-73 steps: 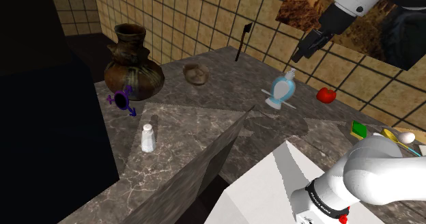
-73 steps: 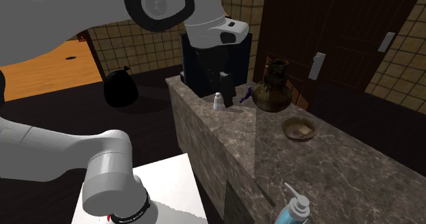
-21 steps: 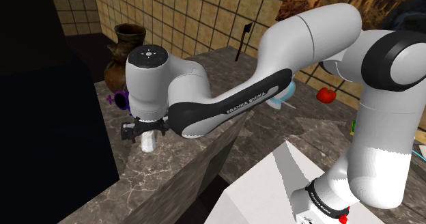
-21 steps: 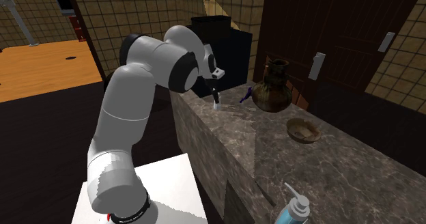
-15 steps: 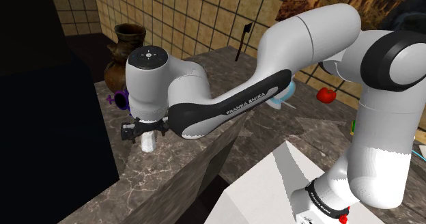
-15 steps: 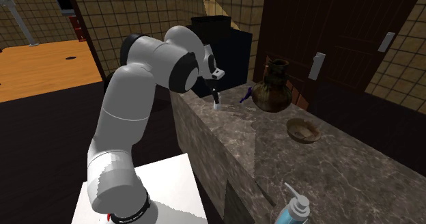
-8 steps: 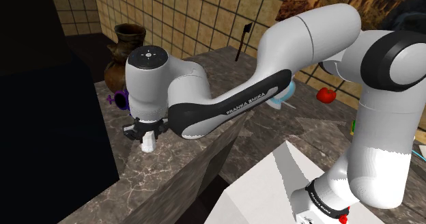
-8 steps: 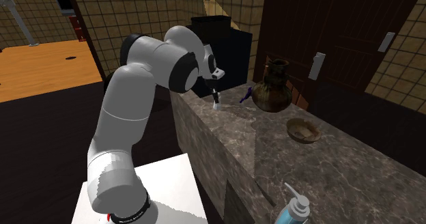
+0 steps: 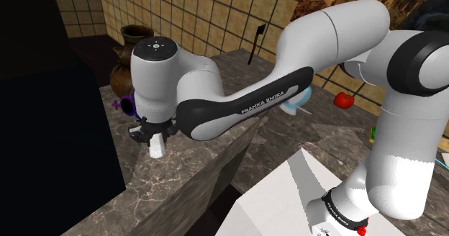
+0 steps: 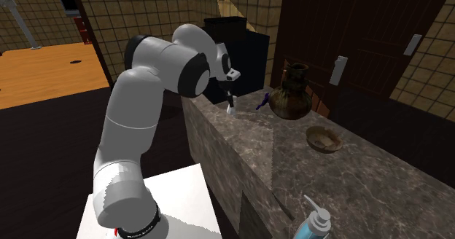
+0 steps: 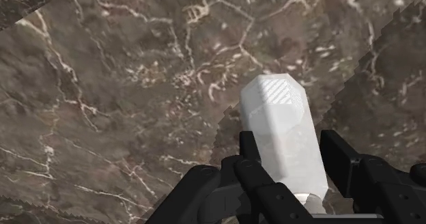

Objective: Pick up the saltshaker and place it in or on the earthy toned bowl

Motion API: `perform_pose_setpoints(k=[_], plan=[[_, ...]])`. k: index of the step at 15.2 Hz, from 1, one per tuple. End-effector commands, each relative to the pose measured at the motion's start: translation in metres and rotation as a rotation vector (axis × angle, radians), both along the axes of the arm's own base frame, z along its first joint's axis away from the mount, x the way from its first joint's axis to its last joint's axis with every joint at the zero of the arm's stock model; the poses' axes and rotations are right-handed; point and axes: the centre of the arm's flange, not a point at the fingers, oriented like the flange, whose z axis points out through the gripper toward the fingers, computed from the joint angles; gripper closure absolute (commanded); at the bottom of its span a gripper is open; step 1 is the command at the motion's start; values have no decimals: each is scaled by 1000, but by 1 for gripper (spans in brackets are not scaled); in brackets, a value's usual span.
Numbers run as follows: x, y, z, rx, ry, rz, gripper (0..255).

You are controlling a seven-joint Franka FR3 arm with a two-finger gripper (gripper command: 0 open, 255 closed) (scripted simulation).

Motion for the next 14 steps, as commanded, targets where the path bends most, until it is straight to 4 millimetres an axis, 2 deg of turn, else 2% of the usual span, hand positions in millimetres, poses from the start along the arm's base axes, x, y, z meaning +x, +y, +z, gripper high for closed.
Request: perform_pose_setpoints(k=[1,14], plan=[[-1,0,10,0,0,0,255],[-1,0,79,0,0,0,255]])
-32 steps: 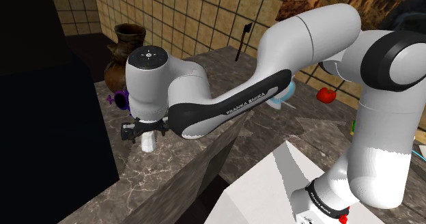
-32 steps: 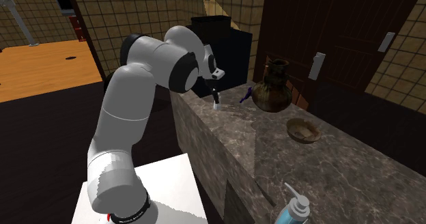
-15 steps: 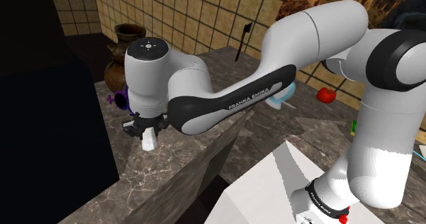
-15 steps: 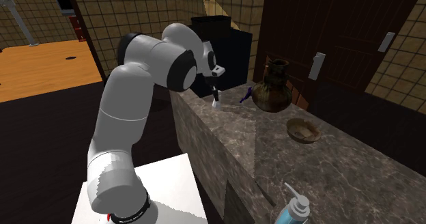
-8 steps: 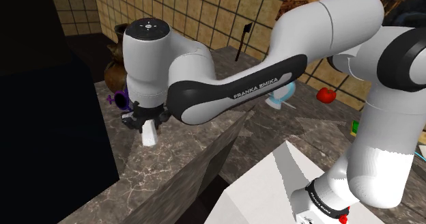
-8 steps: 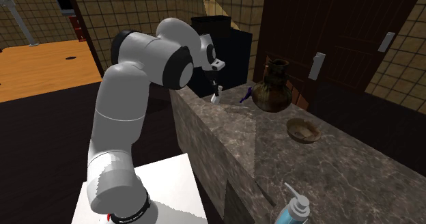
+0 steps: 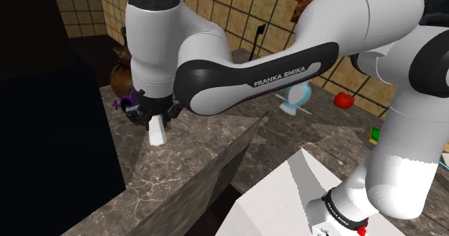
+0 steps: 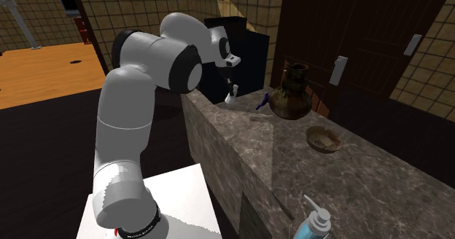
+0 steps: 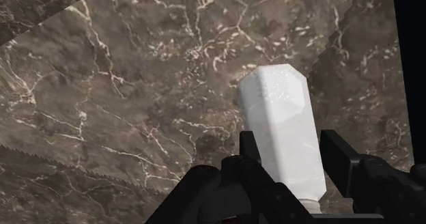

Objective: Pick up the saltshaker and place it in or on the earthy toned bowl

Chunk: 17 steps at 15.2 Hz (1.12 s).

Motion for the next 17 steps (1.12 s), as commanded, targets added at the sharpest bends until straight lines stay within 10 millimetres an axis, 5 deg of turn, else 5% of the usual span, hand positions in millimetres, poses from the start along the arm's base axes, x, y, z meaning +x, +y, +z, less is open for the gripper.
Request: perform_pose_setpoints(k=[1,14,17], plan=[[0,0,11,0,0,0,255],[0,0,77,0,0,0,255],[23,-33,79,0,0,0,255]])
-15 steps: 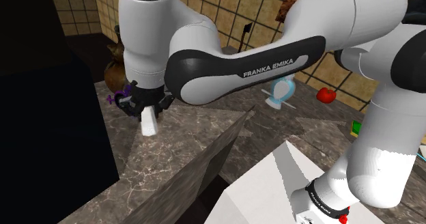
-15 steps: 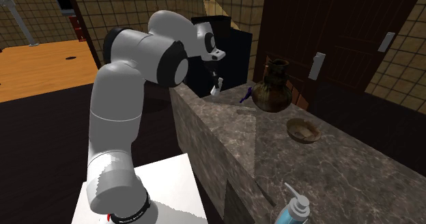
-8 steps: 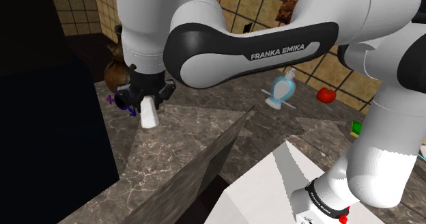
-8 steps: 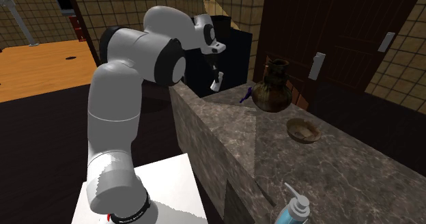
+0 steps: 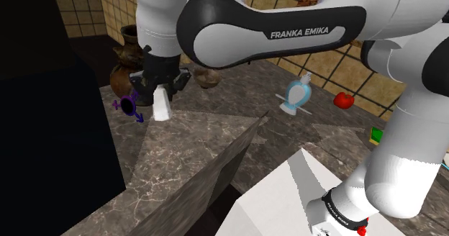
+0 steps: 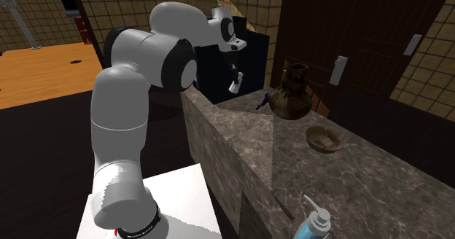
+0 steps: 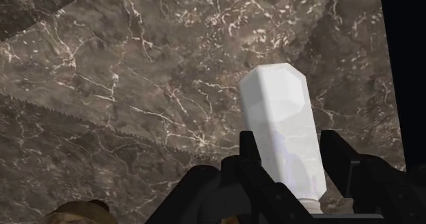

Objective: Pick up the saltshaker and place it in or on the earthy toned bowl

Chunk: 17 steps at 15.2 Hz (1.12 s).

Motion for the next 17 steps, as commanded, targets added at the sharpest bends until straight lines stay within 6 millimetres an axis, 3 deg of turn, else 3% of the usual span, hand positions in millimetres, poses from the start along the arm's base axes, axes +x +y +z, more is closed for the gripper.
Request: perform_pose_setpoints(k=[1,17], plan=[[14,-22,0,0,0,1,255],[135,-195,6,0,0,1,255]])
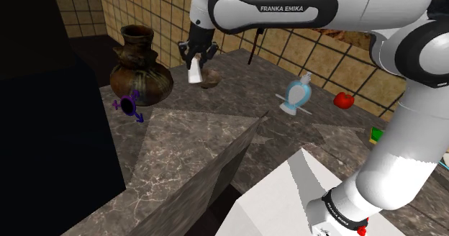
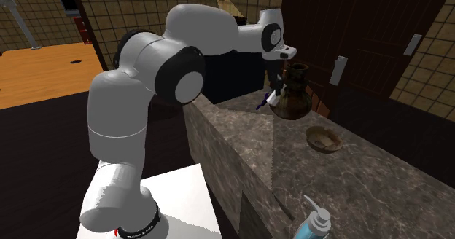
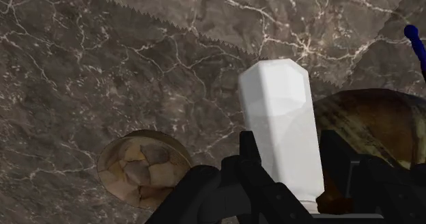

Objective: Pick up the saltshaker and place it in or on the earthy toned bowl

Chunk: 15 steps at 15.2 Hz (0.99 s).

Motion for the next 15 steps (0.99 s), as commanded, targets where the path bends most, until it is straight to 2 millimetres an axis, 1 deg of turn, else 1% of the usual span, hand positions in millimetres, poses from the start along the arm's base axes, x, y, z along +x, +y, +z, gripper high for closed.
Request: perform_pose_setpoints(k=[1,15], plan=[[14,-19,2,0,0,1,255],[120,-171,7,0,0,1,255]])
